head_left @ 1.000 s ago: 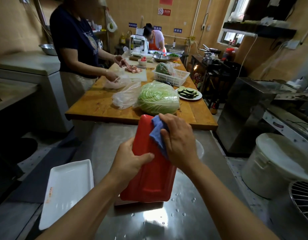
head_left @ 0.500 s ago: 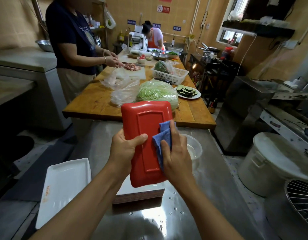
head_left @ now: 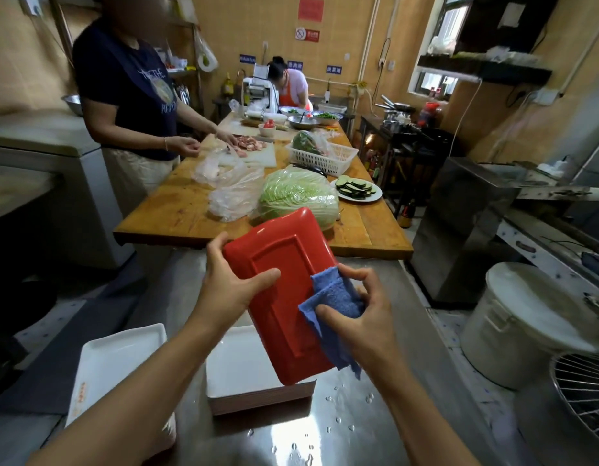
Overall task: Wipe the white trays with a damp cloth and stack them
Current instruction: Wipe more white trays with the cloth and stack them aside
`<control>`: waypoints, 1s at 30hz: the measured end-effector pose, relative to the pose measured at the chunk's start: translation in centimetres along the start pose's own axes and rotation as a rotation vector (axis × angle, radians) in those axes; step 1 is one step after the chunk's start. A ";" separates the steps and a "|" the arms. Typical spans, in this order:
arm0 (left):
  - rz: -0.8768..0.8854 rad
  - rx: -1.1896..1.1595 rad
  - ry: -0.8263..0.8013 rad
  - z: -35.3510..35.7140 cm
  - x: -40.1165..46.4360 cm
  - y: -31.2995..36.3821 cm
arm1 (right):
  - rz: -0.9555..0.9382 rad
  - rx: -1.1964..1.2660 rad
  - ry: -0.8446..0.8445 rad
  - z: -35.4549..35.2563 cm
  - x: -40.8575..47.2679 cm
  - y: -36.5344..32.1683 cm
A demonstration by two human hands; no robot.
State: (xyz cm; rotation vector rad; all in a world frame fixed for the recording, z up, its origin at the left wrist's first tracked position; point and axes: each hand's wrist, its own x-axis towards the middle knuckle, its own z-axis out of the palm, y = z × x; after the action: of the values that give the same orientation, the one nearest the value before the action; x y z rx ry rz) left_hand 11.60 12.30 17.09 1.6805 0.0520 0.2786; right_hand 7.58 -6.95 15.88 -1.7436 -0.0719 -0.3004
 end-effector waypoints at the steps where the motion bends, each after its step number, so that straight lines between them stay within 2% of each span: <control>1: 0.079 0.175 0.011 -0.7 0.6 0.6 | -0.009 -0.029 -0.028 -0.4 0.1 0.0; 3: 0.209 0.423 -0.068 -1.8 1.6 2.0 | -0.046 -0.112 -0.085 -1.1 0.3 -0.2; 4: 0.208 0.439 -0.182 -2.2 2.1 2.7 | -0.066 -0.147 -0.121 -1.5 0.4 -0.4; 7: 0.016 0.242 -0.576 -3.0 2.4 3.8 | -0.081 -0.157 -0.269 -2.8 0.8 -1.1; 9: -0.052 0.146 -0.649 -3.1 2.0 3.5 | -0.101 -0.196 -0.336 -3.4 1.1 -1.4; 13: -0.088 0.006 -0.577 -2.4 0.9 3.1 | -0.201 -0.437 -0.305 -3.4 1.7 -2.4; 18: -0.029 -0.042 -0.520 -0.9 -0.2 3.5 | -0.462 -0.532 -0.233 0.4 2.4 -4.2; 22: -0.044 -0.075 -0.469 -1.6 -0.6 3.4 | -0.623 -0.737 -0.251 1.9 2.8 -4.1; 26: -0.125 -0.159 -0.399 -4.2 -0.4 2.5 | -0.563 -0.861 -0.227 0.1 2.8 -2.0; 30: -0.194 -0.229 -0.334 -5.3 -0.4 1.0 | -0.438 -0.757 -0.211 -0.6 2.7 -0.3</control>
State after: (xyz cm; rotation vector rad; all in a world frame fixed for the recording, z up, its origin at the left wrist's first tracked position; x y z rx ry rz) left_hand 9.99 17.26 18.56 1.4620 -0.0639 -0.1397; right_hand 10.00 -7.78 16.87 -2.5043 -0.5585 -0.5043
